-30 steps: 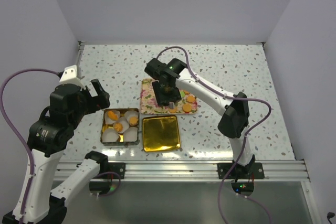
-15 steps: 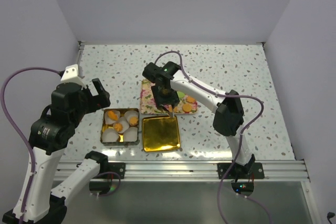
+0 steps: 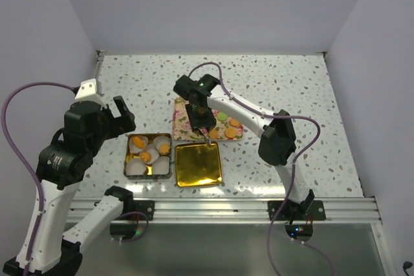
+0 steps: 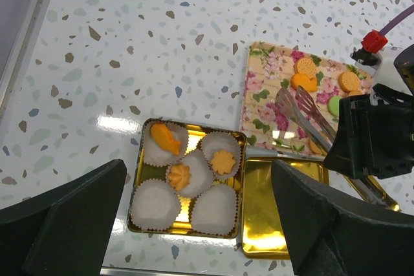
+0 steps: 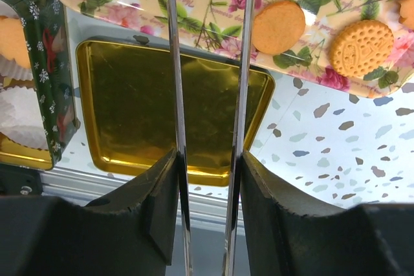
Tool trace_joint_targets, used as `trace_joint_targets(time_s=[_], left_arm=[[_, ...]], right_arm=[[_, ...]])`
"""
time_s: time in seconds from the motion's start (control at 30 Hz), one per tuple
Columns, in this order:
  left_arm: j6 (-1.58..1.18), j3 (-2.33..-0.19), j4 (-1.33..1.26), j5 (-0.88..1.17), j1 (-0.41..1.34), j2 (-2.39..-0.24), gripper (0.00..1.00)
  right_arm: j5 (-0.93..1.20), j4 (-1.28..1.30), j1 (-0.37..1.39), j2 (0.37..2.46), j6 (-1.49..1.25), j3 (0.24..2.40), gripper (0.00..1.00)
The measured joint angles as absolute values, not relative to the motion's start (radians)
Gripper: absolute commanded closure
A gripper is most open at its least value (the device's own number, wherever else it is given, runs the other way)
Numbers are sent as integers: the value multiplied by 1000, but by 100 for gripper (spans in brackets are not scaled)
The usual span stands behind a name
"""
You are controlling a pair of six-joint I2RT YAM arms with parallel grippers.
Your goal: Pack the cookies
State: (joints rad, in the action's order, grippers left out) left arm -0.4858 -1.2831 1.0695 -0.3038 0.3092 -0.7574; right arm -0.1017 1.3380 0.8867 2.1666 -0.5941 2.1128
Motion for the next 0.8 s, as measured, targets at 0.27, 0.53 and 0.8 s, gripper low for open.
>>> trace_joint_targets(time_s=[0.27,0.53,0.8], left_arm=[[-485,-1283,1065,-308,309,-761,0],[-486,-1283,1064,-323,309,-766,0],[-496,-1283,1068,-376,309,-759,0]], right_arm=[[-108,1349,885,2167,-594,2174,61],[-105,1335,884,2149,-601,2353,63],[-20,1313,954,2081,-636,2284,62]])
